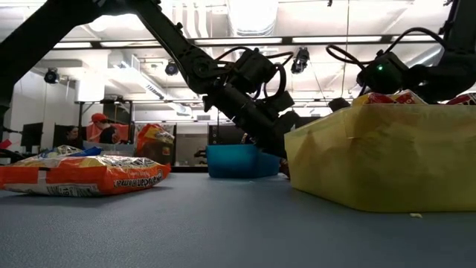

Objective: Sort Maruchan noodles
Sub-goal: Put the red noodle pack into the yellow bin

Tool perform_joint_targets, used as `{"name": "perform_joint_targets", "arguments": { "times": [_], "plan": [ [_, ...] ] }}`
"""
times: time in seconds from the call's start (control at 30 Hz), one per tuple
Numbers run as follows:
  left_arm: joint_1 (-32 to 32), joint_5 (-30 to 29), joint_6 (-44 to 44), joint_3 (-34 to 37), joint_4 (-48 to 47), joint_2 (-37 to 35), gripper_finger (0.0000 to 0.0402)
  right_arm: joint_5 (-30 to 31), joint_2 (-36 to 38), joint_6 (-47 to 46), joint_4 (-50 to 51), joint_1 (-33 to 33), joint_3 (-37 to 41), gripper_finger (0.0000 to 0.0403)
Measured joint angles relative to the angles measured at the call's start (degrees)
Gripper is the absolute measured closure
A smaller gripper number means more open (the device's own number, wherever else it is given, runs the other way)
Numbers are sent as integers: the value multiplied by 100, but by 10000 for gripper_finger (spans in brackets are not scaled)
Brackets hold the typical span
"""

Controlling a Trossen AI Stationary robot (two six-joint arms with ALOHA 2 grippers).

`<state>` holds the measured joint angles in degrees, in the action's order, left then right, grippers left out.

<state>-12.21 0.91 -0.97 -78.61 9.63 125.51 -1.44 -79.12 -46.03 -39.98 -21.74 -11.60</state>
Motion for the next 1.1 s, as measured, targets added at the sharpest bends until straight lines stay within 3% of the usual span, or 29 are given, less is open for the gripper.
{"name": "perform_joint_targets", "arguments": {
  "times": [0.43, 0.77, 1.1],
  "plan": [
    [134, -55, -13, -26, 7, -50, 402, -82, 235, 208, 79, 10, 62, 217],
    [181, -4, 5, -22, -136, -284, 402, -110, 262, 198, 125, 9, 55, 256],
    [276, -38, 267, 0, -1084, -1327, 402, -176, 676, 350, 291, 11, 76, 256]
  ]
}}
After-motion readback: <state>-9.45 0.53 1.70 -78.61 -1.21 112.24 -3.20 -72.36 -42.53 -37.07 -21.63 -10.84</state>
